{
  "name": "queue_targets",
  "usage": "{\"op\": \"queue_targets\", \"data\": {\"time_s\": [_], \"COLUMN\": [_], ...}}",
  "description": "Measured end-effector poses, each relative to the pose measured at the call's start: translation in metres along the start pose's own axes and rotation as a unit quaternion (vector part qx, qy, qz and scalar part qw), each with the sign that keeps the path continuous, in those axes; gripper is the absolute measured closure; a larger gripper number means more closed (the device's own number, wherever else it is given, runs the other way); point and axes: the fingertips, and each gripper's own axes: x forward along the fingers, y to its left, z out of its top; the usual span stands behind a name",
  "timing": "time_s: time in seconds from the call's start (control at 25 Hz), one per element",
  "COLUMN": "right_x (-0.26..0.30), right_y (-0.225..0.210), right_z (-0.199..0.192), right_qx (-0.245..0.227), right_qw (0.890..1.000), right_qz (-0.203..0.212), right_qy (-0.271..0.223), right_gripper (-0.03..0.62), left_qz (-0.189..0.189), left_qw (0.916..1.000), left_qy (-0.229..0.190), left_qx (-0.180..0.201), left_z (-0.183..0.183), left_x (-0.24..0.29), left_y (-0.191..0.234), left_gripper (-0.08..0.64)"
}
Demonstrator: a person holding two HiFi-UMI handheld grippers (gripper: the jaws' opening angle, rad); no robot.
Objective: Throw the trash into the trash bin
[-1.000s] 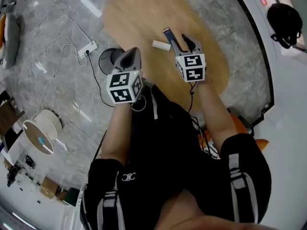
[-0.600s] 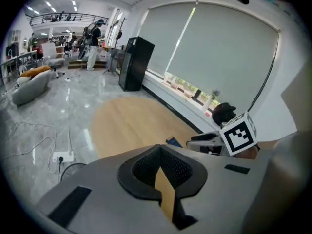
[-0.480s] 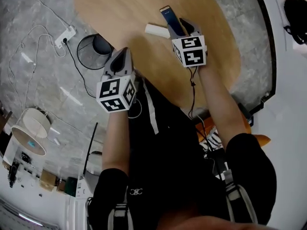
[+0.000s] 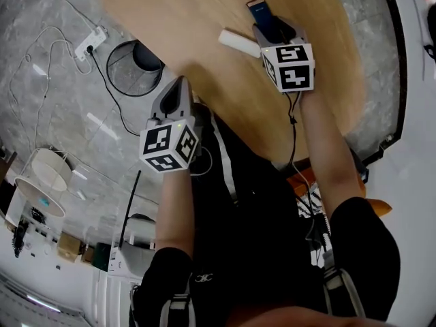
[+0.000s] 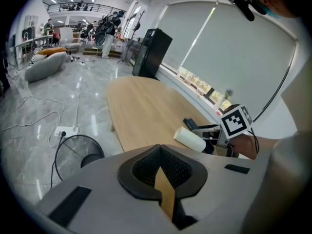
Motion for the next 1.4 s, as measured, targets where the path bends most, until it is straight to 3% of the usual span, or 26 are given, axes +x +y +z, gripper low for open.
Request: {"op": "queue_targets", "data": {"time_s": [0.36,0.64,1.04,1.4], "right_x": [-0.041,-0.088,-0.108,-0.066], "right_y": [0.001,0.034,0.182,0.319], "right_z": [0.040,0.100,0.140,0.150], "right_qx": [-0.009,0.005,-0.022,-0.052], "right_qw": [0.997,0.994,0.987,0.980], "right_qz": [-0.034,-0.013,0.095,0.162], "right_qy": [-0.062,-0.111,-0.126,-0.101], "right_gripper": [0.394,0.396,0.397,0.397], "left_qz": [0.025,0.038,0.075,0.117], "left_qw": [0.9994,0.9975,0.9906,0.9816], "left_qy": [-0.024,-0.057,-0.102,-0.104], "left_qx": [-0.010,-0.017,-0.052,-0.110], "left_z": [0.023,0.055,0.073,0.031], "left_x": [-0.018,-0.050,-0.112,-0.168], "left_y": [0.024,0.041,0.106,0.208], "left_gripper": [0.548,0.548,0.548,0.548]}}
